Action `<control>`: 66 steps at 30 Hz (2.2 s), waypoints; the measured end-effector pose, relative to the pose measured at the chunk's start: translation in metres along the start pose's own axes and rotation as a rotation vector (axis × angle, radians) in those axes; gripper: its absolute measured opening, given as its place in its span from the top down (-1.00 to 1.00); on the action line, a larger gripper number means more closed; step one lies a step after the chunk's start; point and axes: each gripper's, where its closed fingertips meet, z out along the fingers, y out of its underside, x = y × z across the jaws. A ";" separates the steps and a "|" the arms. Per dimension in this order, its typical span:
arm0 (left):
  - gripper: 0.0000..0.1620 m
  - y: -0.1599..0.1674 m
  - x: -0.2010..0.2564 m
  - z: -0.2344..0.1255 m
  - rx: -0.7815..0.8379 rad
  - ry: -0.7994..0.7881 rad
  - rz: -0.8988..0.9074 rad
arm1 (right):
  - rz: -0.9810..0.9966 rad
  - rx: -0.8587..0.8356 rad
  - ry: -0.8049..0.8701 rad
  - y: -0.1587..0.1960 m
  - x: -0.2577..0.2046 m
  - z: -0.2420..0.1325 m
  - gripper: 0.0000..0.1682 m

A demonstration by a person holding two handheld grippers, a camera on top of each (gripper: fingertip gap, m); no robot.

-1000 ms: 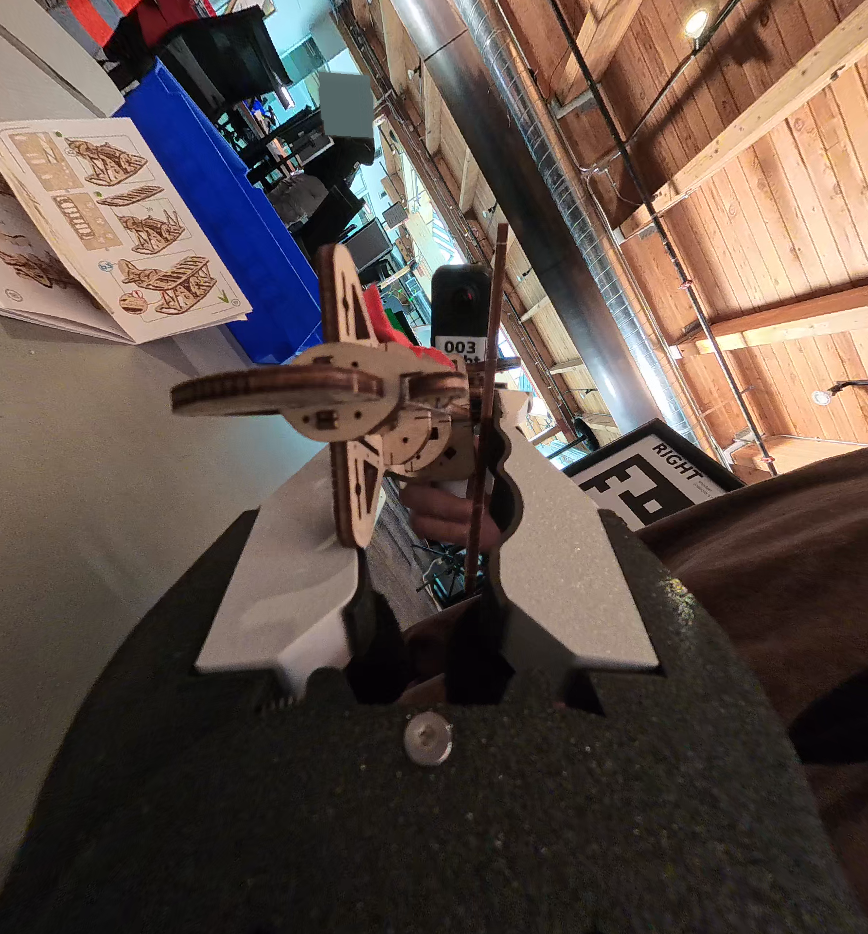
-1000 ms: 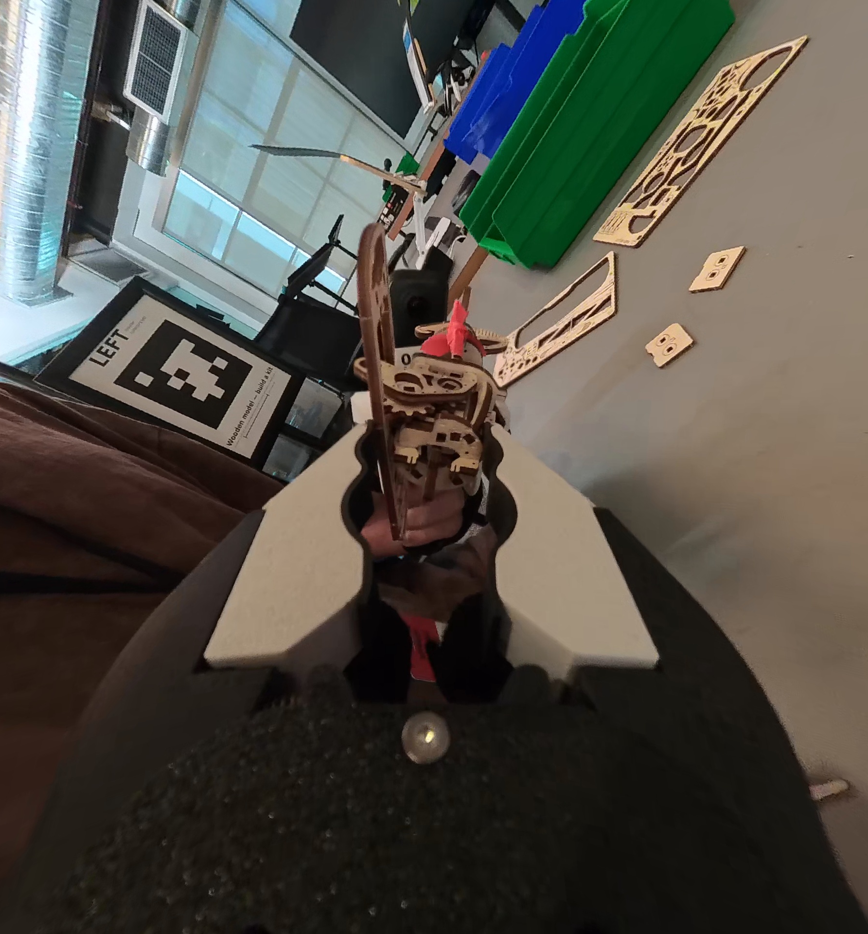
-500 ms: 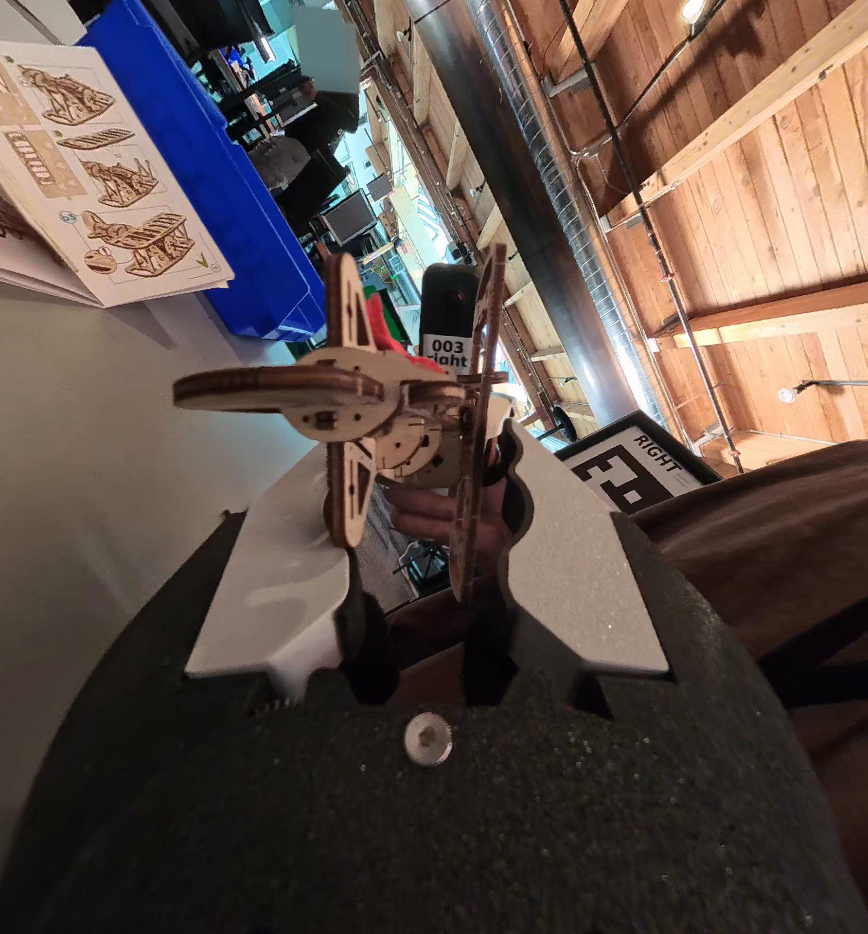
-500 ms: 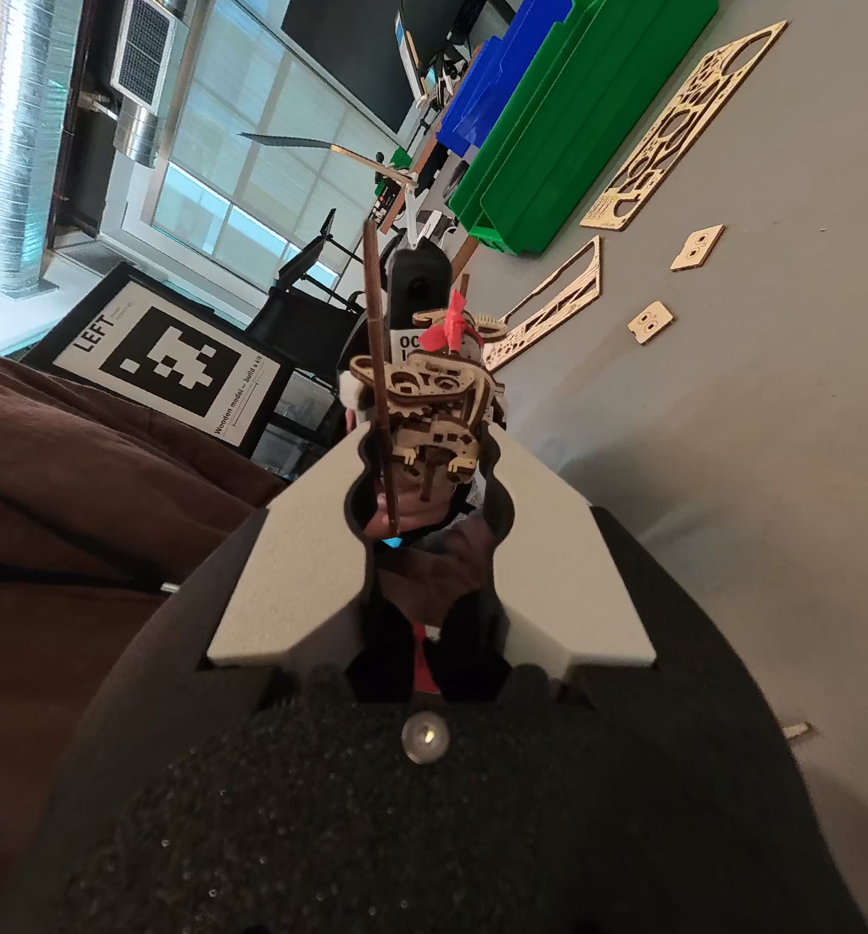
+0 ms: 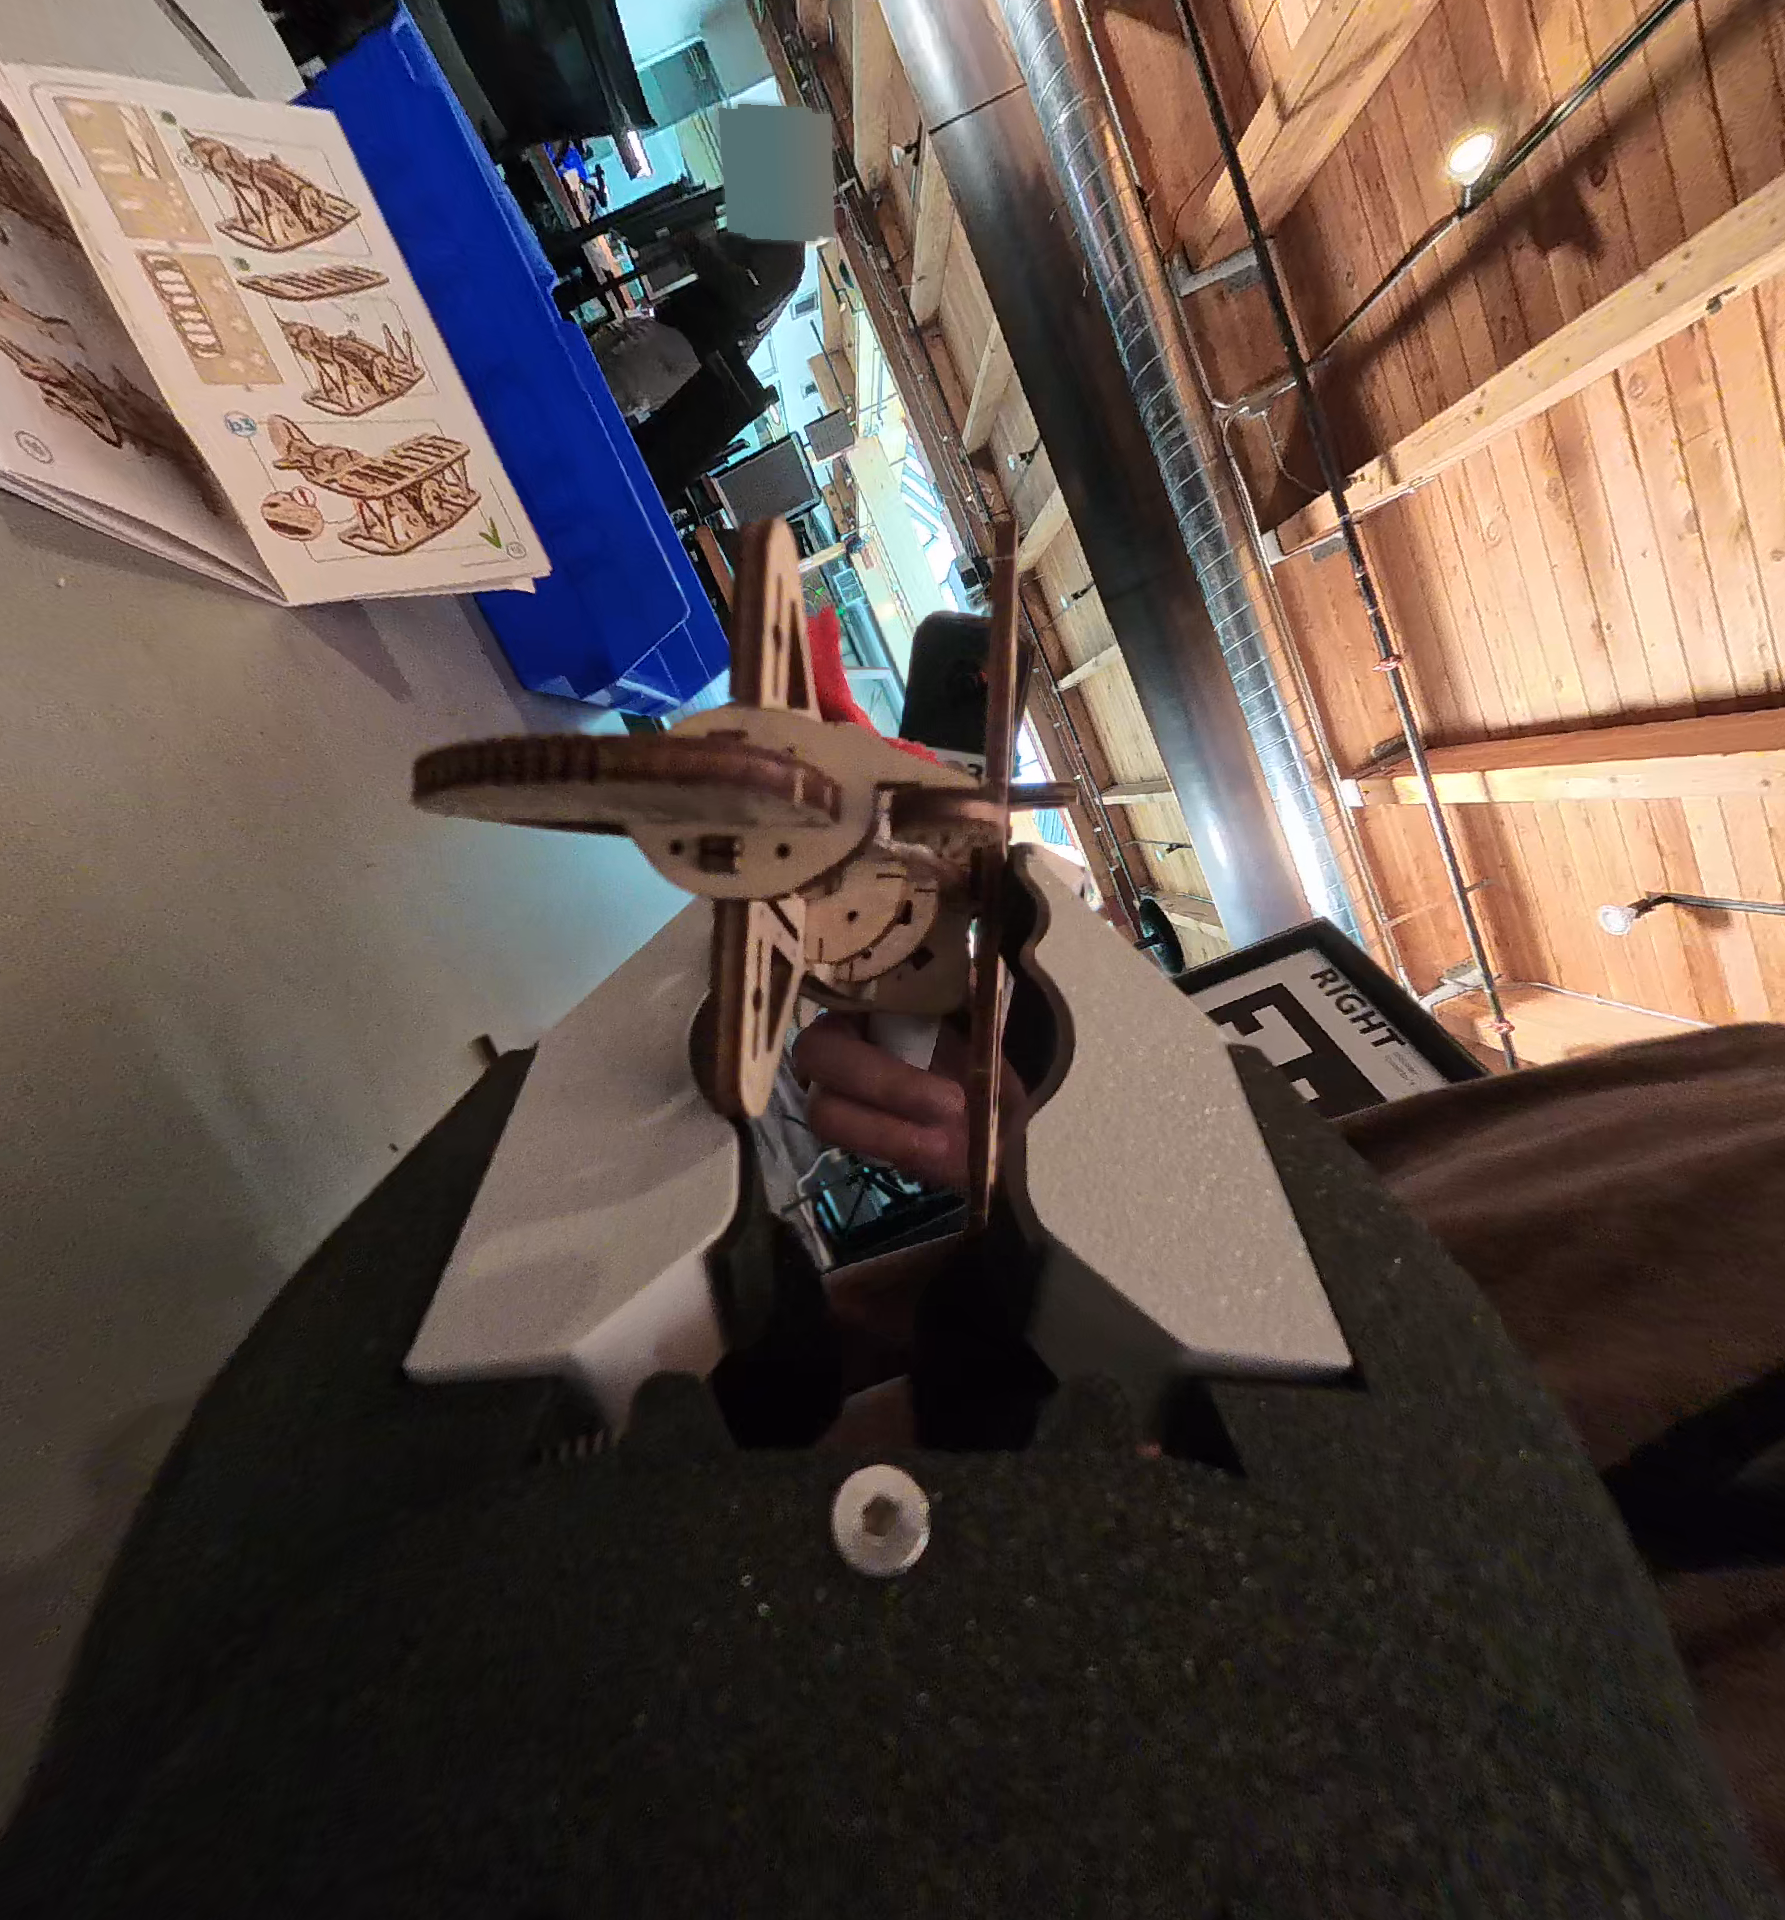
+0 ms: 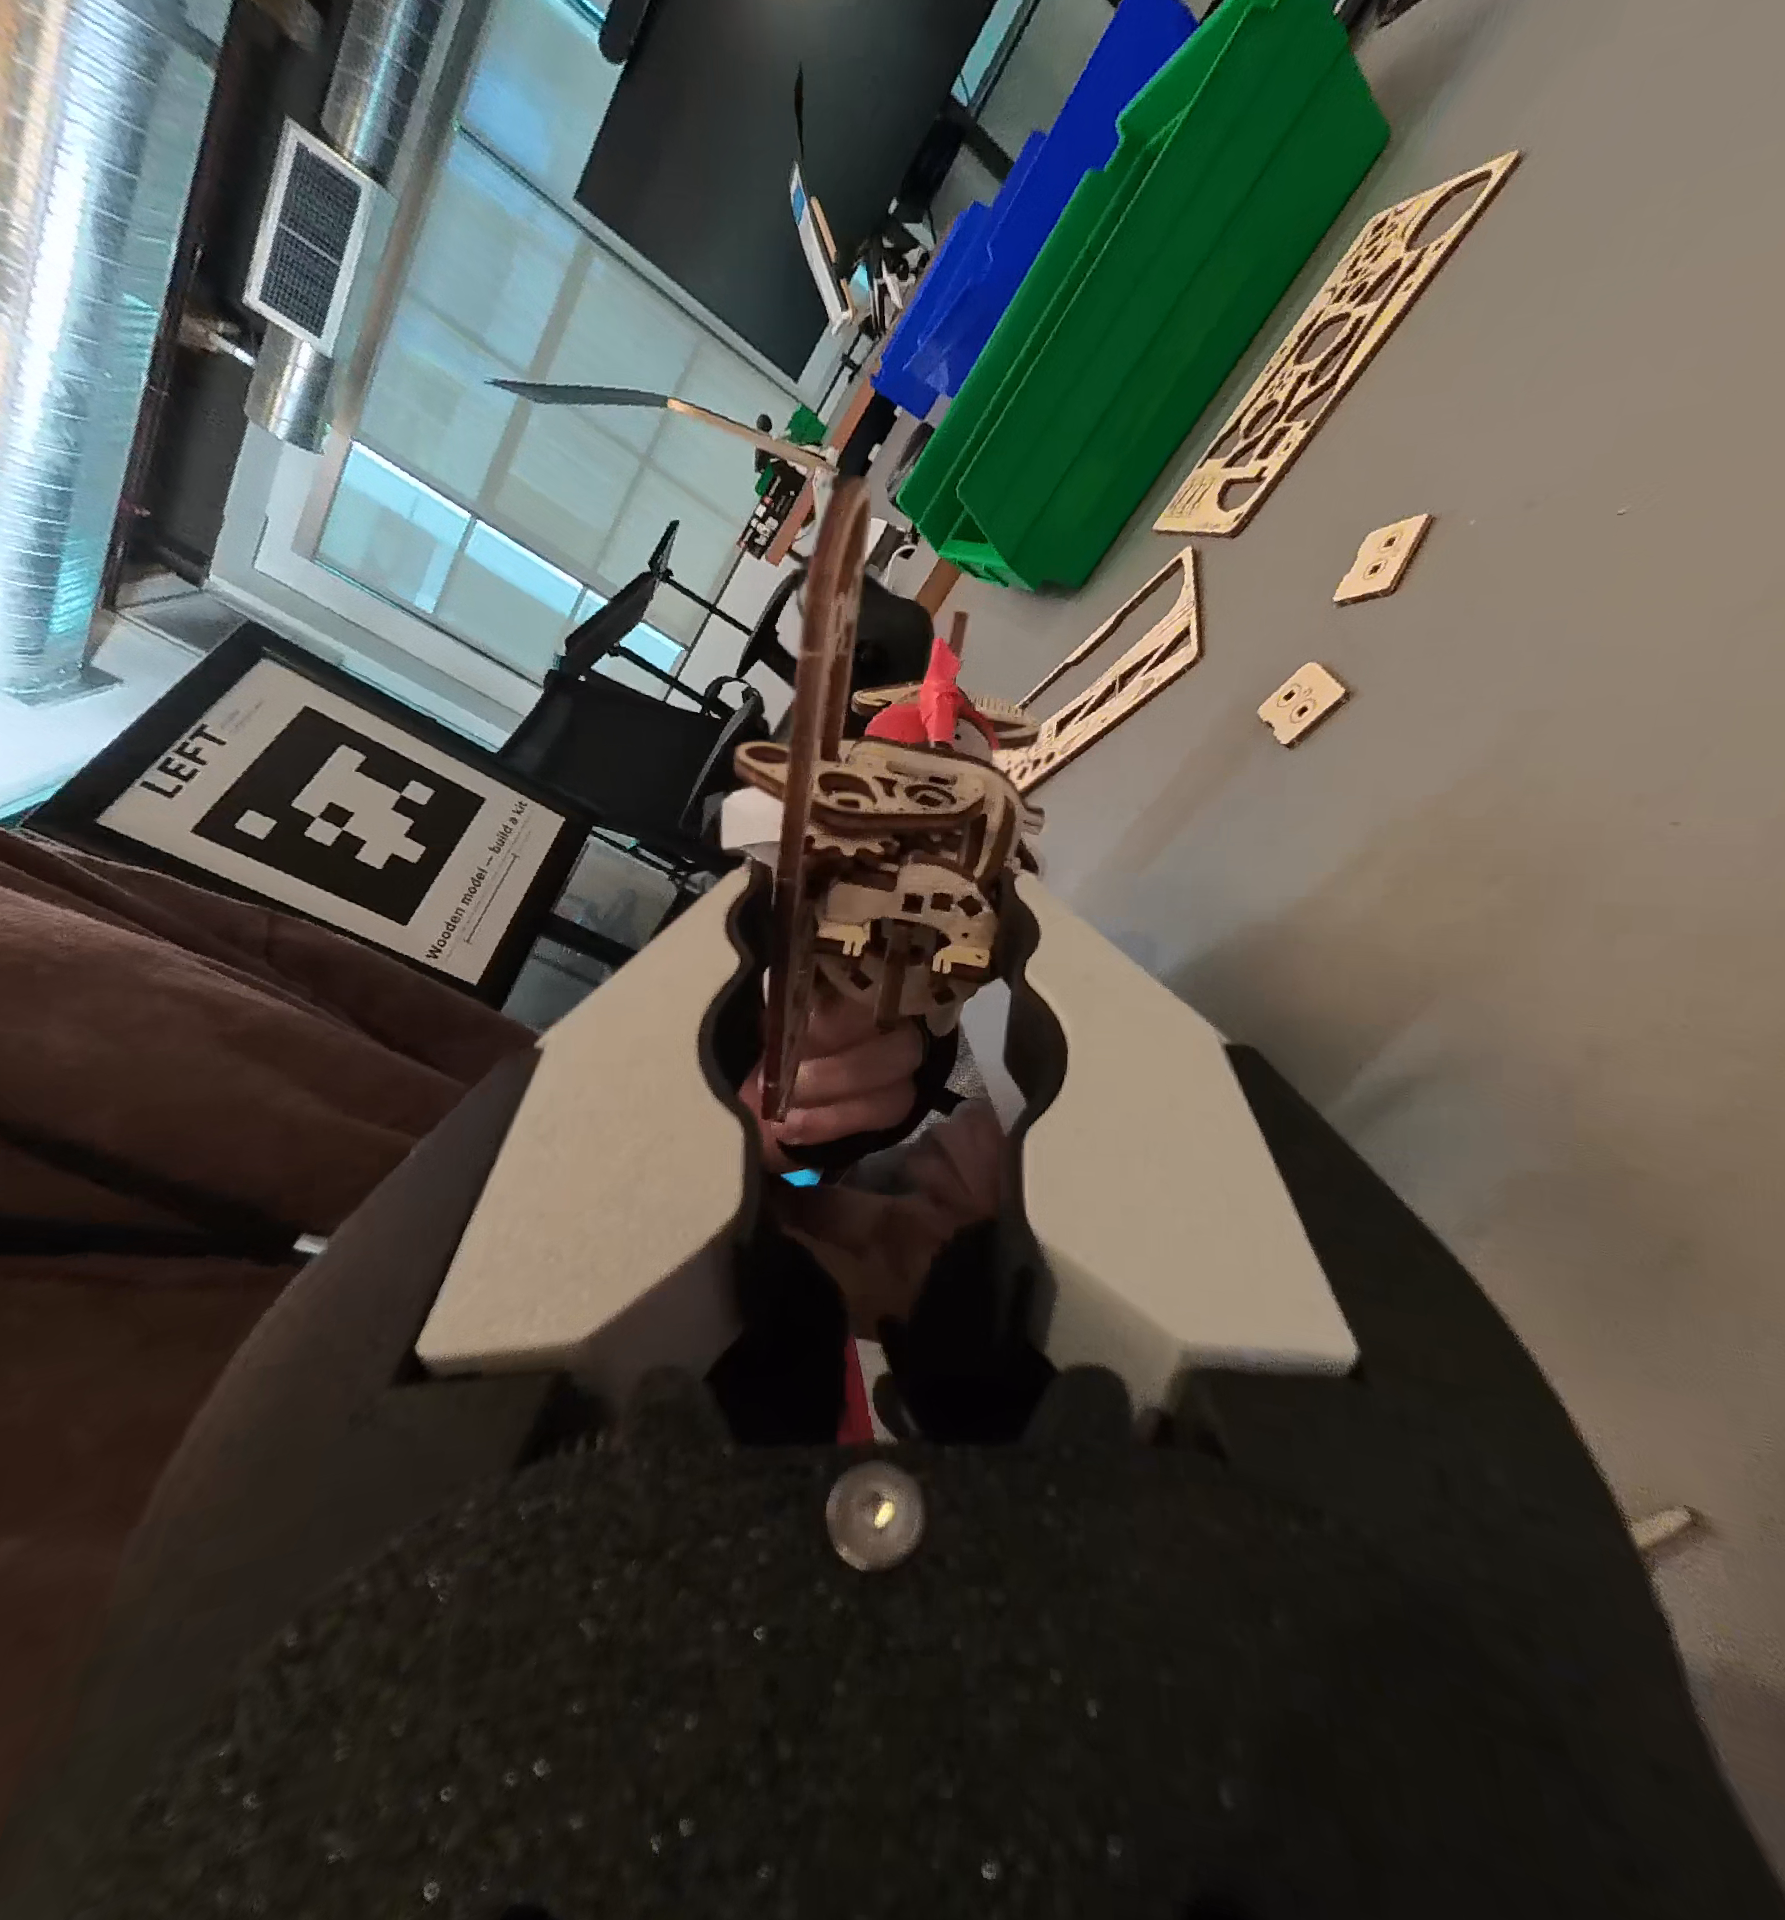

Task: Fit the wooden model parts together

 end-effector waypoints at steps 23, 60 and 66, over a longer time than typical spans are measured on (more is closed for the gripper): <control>0.47 0.006 -0.013 0.002 -0.005 -0.065 0.013 | 0.224 0.049 -0.017 0.004 0.014 0.000 0.54; 0.47 0.018 -0.010 0.008 -0.021 -0.109 0.086 | 0.204 0.066 -0.031 0.007 0.013 0.001 0.49; 0.47 0.018 -0.005 0.012 -0.030 -0.120 0.132 | 0.167 0.064 -0.023 0.004 0.009 0.000 0.49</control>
